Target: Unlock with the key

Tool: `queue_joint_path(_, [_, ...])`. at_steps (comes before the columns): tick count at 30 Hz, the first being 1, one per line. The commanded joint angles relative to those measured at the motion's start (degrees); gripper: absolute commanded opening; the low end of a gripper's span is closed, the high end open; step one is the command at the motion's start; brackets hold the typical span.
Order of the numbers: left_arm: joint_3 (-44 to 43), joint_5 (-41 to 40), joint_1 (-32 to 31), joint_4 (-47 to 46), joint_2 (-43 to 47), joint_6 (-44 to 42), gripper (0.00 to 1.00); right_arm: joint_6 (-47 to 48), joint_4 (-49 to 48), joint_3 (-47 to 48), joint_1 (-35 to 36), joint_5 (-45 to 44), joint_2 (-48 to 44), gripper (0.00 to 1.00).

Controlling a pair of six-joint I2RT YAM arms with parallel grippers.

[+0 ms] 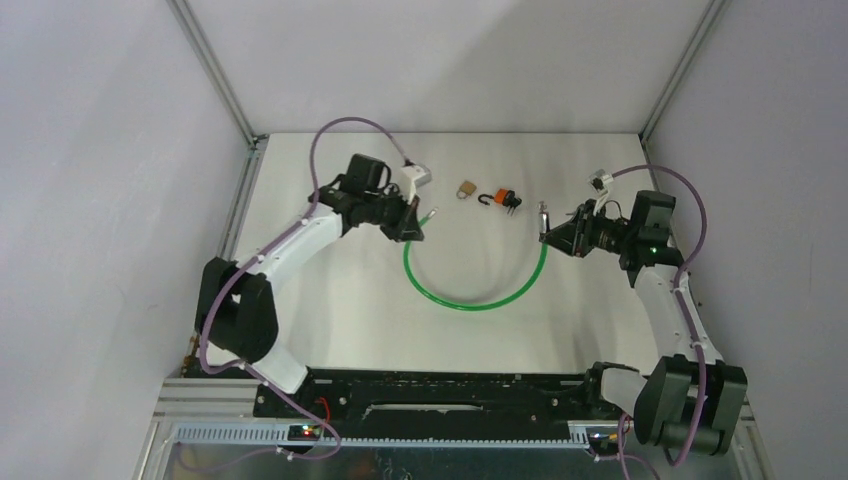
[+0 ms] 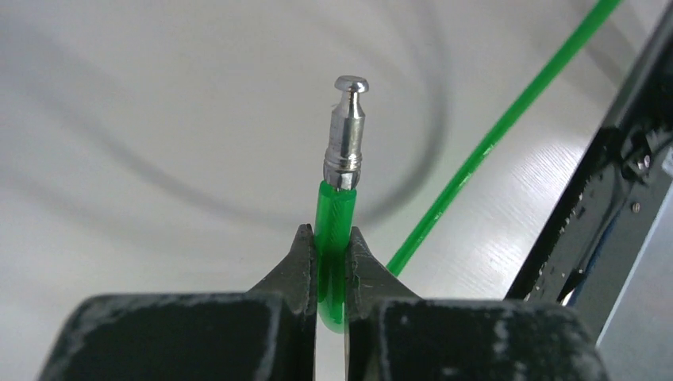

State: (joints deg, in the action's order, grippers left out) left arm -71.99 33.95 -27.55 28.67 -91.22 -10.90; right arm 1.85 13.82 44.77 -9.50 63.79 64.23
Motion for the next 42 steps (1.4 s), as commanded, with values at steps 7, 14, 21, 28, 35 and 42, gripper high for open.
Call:
queue_joint_path(7, [2.29, -0.31, 13.21, 4.74, -5.74, 13.00, 0.04, 1.76, 0.96, 1.19, 2.94, -27.25, 8.20, 0.03])
queue_joint_path(14, [2.93, 0.50, 18.39, 3.76, -12.15, 15.68, 0.04, 4.74, 6.20, 6.33, 2.99, -34.22, 20.47, 0.02])
queue_joint_path(21, [2.69, 0.42, 20.39, 2.55, -15.57, 17.94, 0.08, 5.26, 9.71, 12.98, 4.48, -37.02, 33.51, 0.02])
queue_joint_path(28, [-1.98, 0.58, 23.23, 2.17, -20.86, 19.77, 0.12, 5.28, 10.86, 18.17, 5.50, -37.62, 40.39, 0.07])
queue_joint_path(35, [-5.20, 0.00, 23.39, 2.27, -24.21, 19.86, 0.20, 6.17, 12.22, 19.06, 5.47, -34.45, 39.48, 0.12])
queue_joint_path(42, [-11.60, -3.77, 23.62, 5.83, -27.36, 17.36, 0.29, 7.47, 14.16, 18.06, 5.31, -32.72, 29.83, 0.24])
